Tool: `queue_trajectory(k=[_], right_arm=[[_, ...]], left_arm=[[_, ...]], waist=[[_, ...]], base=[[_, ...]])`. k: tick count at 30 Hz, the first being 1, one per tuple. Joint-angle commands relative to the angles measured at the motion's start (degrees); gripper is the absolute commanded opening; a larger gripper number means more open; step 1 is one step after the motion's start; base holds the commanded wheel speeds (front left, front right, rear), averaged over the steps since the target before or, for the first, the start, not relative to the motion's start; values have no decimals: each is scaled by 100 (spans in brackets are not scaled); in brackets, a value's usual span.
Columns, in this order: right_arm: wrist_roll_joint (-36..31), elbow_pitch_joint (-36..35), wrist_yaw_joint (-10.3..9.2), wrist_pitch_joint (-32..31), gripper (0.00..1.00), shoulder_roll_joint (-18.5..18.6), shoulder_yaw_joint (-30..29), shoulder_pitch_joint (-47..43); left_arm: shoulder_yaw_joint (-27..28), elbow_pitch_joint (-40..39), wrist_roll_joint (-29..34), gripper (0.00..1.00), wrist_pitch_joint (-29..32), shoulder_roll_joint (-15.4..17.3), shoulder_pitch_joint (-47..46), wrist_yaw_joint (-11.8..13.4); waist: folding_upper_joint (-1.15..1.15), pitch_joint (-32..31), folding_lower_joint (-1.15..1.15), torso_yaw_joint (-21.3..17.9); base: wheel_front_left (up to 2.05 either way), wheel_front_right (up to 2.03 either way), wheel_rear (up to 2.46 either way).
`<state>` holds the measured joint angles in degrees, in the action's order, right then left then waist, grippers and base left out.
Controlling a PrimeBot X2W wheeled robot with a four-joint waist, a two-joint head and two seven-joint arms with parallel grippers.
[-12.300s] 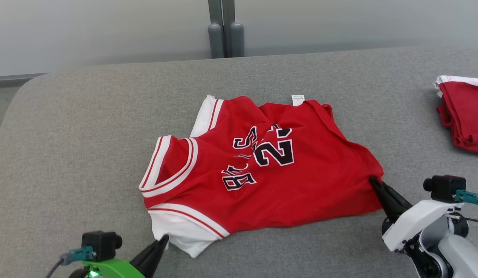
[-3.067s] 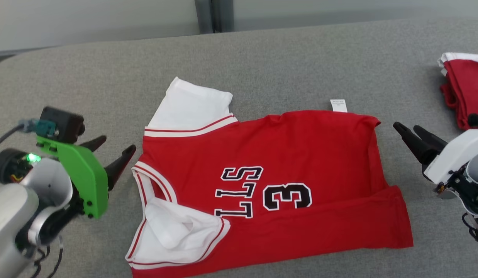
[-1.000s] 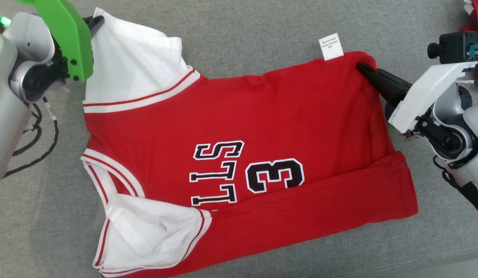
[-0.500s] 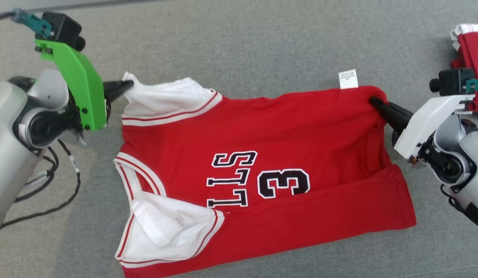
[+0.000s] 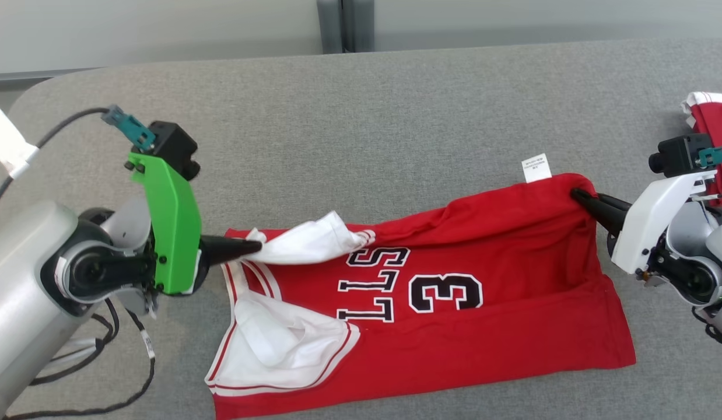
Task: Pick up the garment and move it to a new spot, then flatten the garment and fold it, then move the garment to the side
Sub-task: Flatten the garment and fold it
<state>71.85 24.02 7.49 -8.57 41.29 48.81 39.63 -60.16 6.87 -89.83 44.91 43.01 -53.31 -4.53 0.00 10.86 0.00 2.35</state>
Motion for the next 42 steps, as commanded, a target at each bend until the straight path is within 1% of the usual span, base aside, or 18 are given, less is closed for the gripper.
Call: queue_trajectory(k=[1,6,11,15,22,26,35,37,38,39,40,41,42], right_arm=[[1,-39,1,-53,0,121,90,83],[-82,-153,1,-177,0,475,492,273],[51,-380,1,-267,0,697,903,419],[148,-534,1,-458,0,904,1256,530],[470,-793,1,-849,0,1132,1801,797],[432,-841,1,-1030,0,1313,2076,985],[473,-664,1,-1143,0,1165,2370,1108],[450,-668,1,-1190,36,1139,2400,1105],[443,-663,1,-1205,69,1130,2412,1097],[435,-656,1,-1214,100,1125,2421,1099],[433,-644,1,-1238,100,1122,2430,1089],[455,-622,1,-1275,100,1120,2440,1066],[477,-602,1,-1318,100,1116,2445,1041]], left_arm=[[-30,-120,-93,0,64,69,132,66],[-102,-541,-216,0,260,198,254,272],[-158,-773,-334,0,406,310,363,417],[-185,-887,-400,0,486,370,413,482],[-224,-1001,-458,0,555,370,486,551],[-229,-1055,-538,0,587,352,537,568],[-378,-969,-495,0,670,258,667,595],[-421,-912,-455,0,675,233,700,589],[-438,-879,-428,0,678,215,714,577],[-451,-853,-409,0,668,200,721,561],[-467,-813,-391,20,649,181,732,543],[-507,-765,-362,48,669,169,747,532],[-533,-735,-353,100,691,165,762,526]], waist=[[0,-60,0,68],[0,-66,0,122],[0,-68,0,146],[0,-56,0,146],[0,-25,0,130],[0,2,0,124],[0,140,0,132],[0,165,0,131],[0,172,0,127],[0,173,0,124],[0,168,0,117],[0,153,0,107],[0,127,0,96]], base=[[0,0,0],[0,0,0],[0,0,0],[0,0,0],[0,0,0],[0,0,0],[0,0,0],[0,0,0],[0,0,0],[0,0,0],[0,0,0],[0,0,0],[0,0,0]])
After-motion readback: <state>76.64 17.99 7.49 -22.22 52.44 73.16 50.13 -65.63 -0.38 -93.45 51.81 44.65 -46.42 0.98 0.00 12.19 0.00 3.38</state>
